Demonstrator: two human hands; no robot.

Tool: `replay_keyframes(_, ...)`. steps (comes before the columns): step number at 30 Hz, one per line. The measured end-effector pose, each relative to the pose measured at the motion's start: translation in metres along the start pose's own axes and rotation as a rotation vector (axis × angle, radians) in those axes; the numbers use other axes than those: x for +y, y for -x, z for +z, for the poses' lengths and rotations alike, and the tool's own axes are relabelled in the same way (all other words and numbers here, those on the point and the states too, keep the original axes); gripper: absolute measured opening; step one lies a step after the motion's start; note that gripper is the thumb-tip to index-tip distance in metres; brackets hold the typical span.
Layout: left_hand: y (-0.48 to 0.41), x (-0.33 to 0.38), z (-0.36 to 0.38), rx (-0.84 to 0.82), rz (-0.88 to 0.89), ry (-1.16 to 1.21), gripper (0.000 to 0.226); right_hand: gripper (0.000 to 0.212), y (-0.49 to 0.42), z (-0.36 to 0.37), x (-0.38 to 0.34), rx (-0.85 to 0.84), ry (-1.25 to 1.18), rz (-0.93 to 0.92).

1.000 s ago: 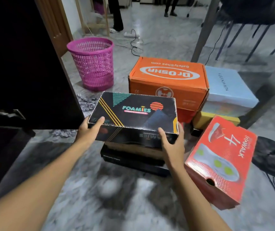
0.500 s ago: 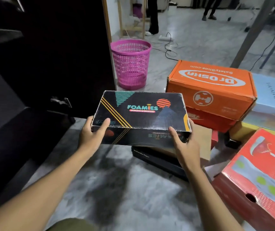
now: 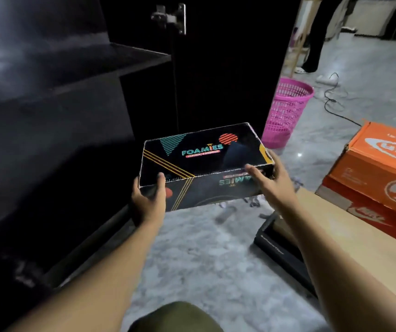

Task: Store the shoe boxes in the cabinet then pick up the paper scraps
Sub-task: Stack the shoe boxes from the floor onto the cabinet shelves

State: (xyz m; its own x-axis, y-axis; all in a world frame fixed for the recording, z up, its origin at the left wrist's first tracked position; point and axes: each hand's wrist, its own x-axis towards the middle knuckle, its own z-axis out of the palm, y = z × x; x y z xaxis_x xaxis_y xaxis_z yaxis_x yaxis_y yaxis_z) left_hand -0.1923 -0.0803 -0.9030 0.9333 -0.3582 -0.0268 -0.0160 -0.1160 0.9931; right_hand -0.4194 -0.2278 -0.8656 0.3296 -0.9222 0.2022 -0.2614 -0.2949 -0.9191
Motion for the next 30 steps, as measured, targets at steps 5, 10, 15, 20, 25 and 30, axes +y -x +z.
replay_keyframes(5, -0.028, 0.003, -0.044, 0.200, -0.016, 0.003, 0.078, 0.064, -0.048, 0.071, -0.026, -0.241, -0.054, -0.012)
replay_keyframes(10, -0.063, -0.019, -0.073, 0.381, -0.023, 0.001, 0.062, 0.061, -0.064, 0.153, -0.005, -0.389, -0.236, 0.039)
replay_keyframes(15, -0.099, -0.036, -0.103, 0.480, -0.083, -0.038, 0.056, 0.050, -0.080, 0.230, 0.003, -0.510, -0.352, 0.078)
replay_keyframes(20, -0.111, -0.057, -0.129, 0.582, -0.082, -0.090, 0.048, 0.047, -0.076, 0.279, 0.019, -0.564, -0.354, 0.120)
replay_keyframes(25, -0.116, -0.095, -0.162, 0.588, -0.095, -0.127, 0.053, 0.048, -0.064, 0.328, 0.023, -0.654, -0.368, 0.093)
replay_keyframes(30, -0.123, -0.108, -0.184, 0.536, -0.195, -0.256, 0.056, 0.064, -0.057, 0.359, 0.027, -0.690, -0.306, 0.027)
